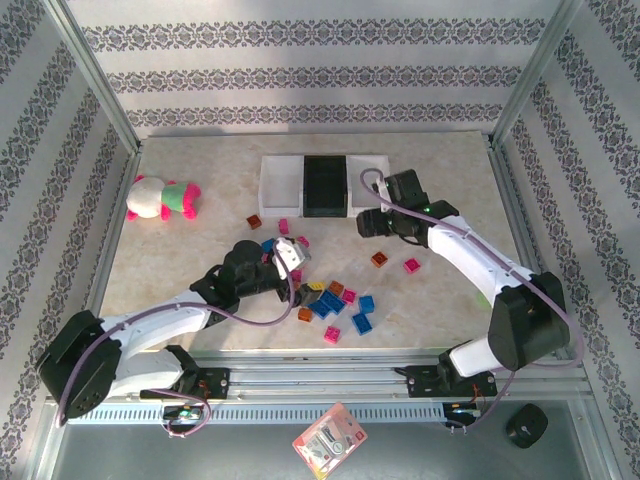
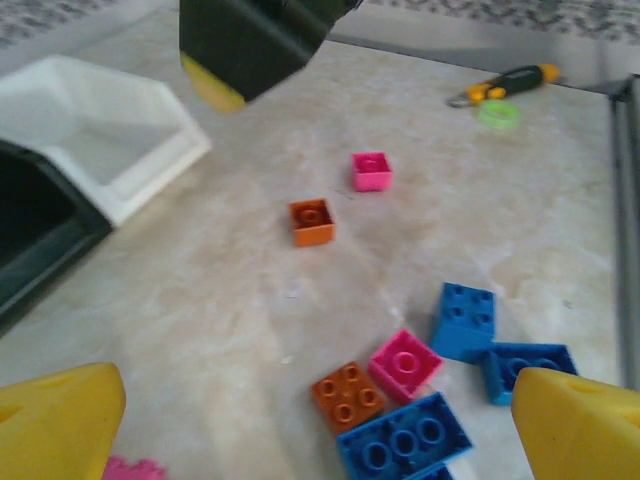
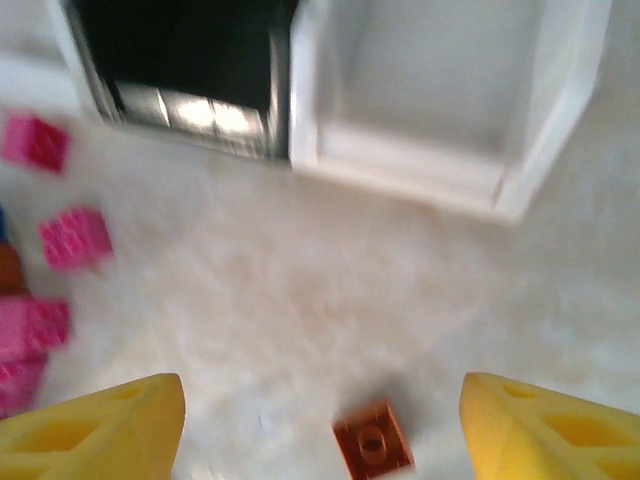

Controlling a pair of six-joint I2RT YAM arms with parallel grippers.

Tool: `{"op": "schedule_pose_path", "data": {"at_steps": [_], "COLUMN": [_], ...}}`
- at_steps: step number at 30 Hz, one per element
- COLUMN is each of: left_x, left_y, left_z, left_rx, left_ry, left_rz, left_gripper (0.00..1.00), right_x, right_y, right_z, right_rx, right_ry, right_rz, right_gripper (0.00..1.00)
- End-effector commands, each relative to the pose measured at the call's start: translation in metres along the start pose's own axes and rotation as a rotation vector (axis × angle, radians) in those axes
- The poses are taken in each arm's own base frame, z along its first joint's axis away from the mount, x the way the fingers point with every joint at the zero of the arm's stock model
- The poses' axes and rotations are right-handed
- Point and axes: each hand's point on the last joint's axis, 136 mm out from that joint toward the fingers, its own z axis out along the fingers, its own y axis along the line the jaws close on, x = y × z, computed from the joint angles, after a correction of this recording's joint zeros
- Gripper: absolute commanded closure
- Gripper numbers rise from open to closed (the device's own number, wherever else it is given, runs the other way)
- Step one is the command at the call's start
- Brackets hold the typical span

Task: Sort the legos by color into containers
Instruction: Pick up the lego from the center of the table.

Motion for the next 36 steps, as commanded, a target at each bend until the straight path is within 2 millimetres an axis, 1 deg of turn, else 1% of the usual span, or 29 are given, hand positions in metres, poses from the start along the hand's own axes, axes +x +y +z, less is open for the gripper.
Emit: {"op": "schedule_pose_path", "data": {"at_steps": [1, 4, 7, 10, 15, 16, 21, 24, 26, 29, 33, 36], "left_x": [-0.018, -0.016, -0.017, -0.013, -0.007, -0.007, -0.005, -0.004, -0.004, -0.003, -0.002, -0.002], "left_y": [-0.022, -0.020, -0.018, -0.019, -0.018, -0.018, -0.018, -0.017, -0.017, -0.016, -0.015, -0.014], "left_z": [0.008, 0.013, 0.014, 0.014, 0.012, 0.011, 0.009, 0.009, 0.009, 0.008, 0.007, 0.008], "left_rx": [0.129, 0.126, 0.117, 0.118, 0.109, 0.107, 0.100, 0.094, 0.092, 0.084, 0.072, 0.070], "left_ry": [-0.070, -0.063, -0.076, -0.070, -0.060, -0.064, -0.067, -0.065, -0.059, -0.062, -0.067, -0.067], "left_rz": [0.085, 0.099, 0.099, 0.097, 0.085, 0.082, 0.073, 0.072, 0.072, 0.073, 0.074, 0.076], "left_gripper": [0.01, 0.01, 0.01, 0.01, 0.01, 0.01, 0.01, 0.01, 0.01, 0.01, 0.01, 0.01], "right_x": [0.065, 0.083, 0.089, 0.088, 0.077, 0.074, 0.069, 0.069, 0.071, 0.076, 0.084, 0.083], "right_y": [-0.007, -0.004, -0.004, -0.007, -0.014, -0.014, -0.015, -0.014, -0.013, -0.016, -0.018, -0.018], "right_z": [0.005, 0.015, 0.027, 0.038, 0.053, 0.056, 0.071, 0.077, 0.079, 0.081, 0.079, 0.076], "right_rx": [0.047, 0.056, 0.080, 0.108, 0.157, 0.160, 0.153, 0.142, 0.119, 0.117, 0.120, 0.121], "right_ry": [0.245, 0.319, 0.372, 0.408, 0.418, 0.414, 0.429, 0.437, 0.441, 0.456, 0.469, 0.460], "right_rz": [-0.015, -0.020, -0.030, -0.034, -0.037, -0.037, -0.023, -0.014, 0.007, 0.025, 0.038, 0.051], "right_gripper": [0.26, 0.25, 0.25, 0.25, 0.26, 0.26, 0.29, 0.32, 0.36, 0.39, 0.52, 0.59]}}
